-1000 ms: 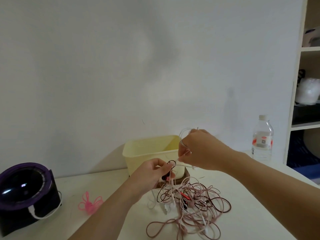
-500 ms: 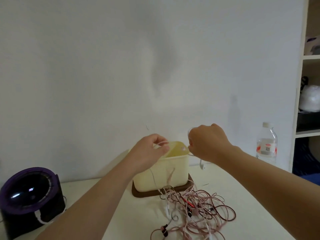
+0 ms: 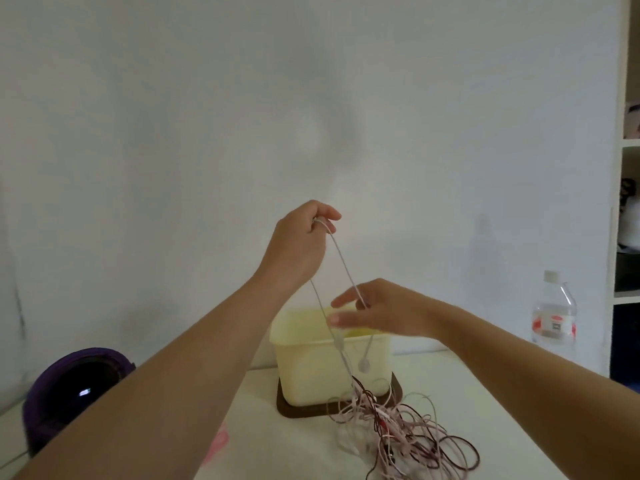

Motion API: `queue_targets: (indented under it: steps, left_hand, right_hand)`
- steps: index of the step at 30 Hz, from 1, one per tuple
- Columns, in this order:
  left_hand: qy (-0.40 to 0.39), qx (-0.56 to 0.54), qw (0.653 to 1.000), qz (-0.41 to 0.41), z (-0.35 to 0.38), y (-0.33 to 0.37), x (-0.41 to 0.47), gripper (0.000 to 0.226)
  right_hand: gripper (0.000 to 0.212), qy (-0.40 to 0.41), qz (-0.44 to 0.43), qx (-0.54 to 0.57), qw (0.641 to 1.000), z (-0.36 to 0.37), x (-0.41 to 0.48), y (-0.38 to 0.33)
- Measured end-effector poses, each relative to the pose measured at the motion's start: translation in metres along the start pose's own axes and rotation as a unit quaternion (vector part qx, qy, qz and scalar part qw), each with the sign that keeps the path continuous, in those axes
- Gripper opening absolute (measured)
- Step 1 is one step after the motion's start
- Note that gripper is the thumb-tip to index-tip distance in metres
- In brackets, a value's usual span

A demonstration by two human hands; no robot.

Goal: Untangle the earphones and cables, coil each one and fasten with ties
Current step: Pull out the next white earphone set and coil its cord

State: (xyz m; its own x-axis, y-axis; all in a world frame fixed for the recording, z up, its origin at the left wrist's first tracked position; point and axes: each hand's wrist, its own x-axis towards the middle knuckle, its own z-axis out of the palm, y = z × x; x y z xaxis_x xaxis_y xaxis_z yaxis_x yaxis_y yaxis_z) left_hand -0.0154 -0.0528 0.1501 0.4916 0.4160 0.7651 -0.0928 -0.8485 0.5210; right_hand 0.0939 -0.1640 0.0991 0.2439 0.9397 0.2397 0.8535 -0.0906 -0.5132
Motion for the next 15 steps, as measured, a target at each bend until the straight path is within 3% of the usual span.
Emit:
queue_targets:
  steps: [3, 6, 9, 12, 15]
  left_hand:
    - [-0.014, 0.014, 1.0, 0.021, 0.0, 0.004, -0.007, 0.032]
    - [-0.037, 0.067, 0.996, 0.053, -0.001, 0.002, -0.017, 0.027]
    - [-0.025, 0.085, 0.994, 0.059, -0.008, -0.005, -0.021, 0.024]
    - [-0.053, 0.03, 0.998, -0.03, -0.012, -0.016, -0.018, 0.017]
    - [-0.148, -0.171, 0.957, -0.181, -0.013, -0.014, -0.018, 0.016]
  right_hand:
    - [0.025, -0.039, 0.02, -0.088, 0.995, 0.027, 0.009, 0.008]
    - [0.034, -0.023, 0.083, -0.152, 0.985, 0.032, 0.016, 0.018]
    - [0.034, 0.066, 0.126, -0.189, 0.972, 0.009, 0.024, 0.022]
    - [0.032, 0.169, 0.152, -0.178, 0.957, -0.026, 0.028, 0.019]
    - [0.03, 0.313, 0.12, -0.151, 0.93, -0.057, 0.025, 0.005]
